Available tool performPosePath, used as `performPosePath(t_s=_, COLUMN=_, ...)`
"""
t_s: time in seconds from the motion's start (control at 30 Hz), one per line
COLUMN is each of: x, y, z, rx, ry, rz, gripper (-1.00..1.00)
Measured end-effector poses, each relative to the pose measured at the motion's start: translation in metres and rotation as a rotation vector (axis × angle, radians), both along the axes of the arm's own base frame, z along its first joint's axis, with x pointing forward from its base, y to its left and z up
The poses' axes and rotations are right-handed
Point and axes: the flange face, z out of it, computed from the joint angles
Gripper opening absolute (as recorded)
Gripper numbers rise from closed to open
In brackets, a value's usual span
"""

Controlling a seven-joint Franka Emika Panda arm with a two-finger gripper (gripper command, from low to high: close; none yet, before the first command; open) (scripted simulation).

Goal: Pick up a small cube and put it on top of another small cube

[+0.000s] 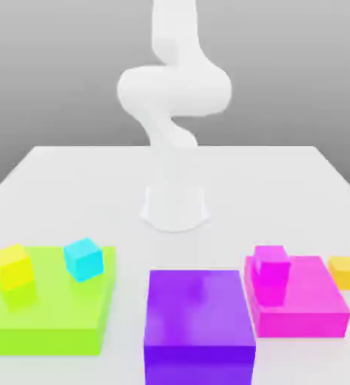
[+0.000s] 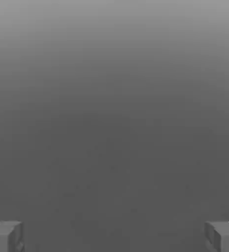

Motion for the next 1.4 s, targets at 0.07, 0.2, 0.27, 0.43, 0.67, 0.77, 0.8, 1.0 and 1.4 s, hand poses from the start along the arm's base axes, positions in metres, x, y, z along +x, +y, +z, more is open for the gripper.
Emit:
performPosePath(t_s=0.07, x=0.022, y=0.033, z=-0.039, rx=-0.041, ry=0.061, rz=0.108, gripper=0.0)
performPosePath(t_s=0.2, x=0.044, y=0.1, z=-0.119, rx=-0.122, ry=0.168, rz=0.319, gripper=0.0)
performPosePath(t_s=0.27, x=0.045, y=0.134, z=-0.16, rx=-0.165, ry=0.219, rz=0.426, gripper=0.0)
performPosePath(t_s=0.43, x=0.022, y=0.214, z=-0.264, rx=-0.277, ry=0.338, rz=0.699, gripper=0.0)
performPosePath(t_s=0.67, x=-0.072, y=0.3, z=-0.406, rx=-0.452, ry=0.485, rz=1.113, gripper=0.0)
performPosePath(t_s=0.77, x=-0.112, y=0.309, z=-0.46, rx=-0.518, ry=0.547, rz=1.253, gripper=0.0)
performPosePath(t_s=0.8, x=-0.118, y=0.31, z=-0.474, rx=-0.528, ry=0.557, rz=1.273, gripper=0.0)
performPosePath(t_s=1.0, x=-0.125, y=0.311, z=-0.532, rx=-0.536, ry=0.566, rz=1.294, gripper=-1.0)
performPosePath(t_s=1.4, x=-0.123, y=0.308, z=-0.477, rx=-0.538, ry=0.567, rz=1.29, gripper=-1.0)
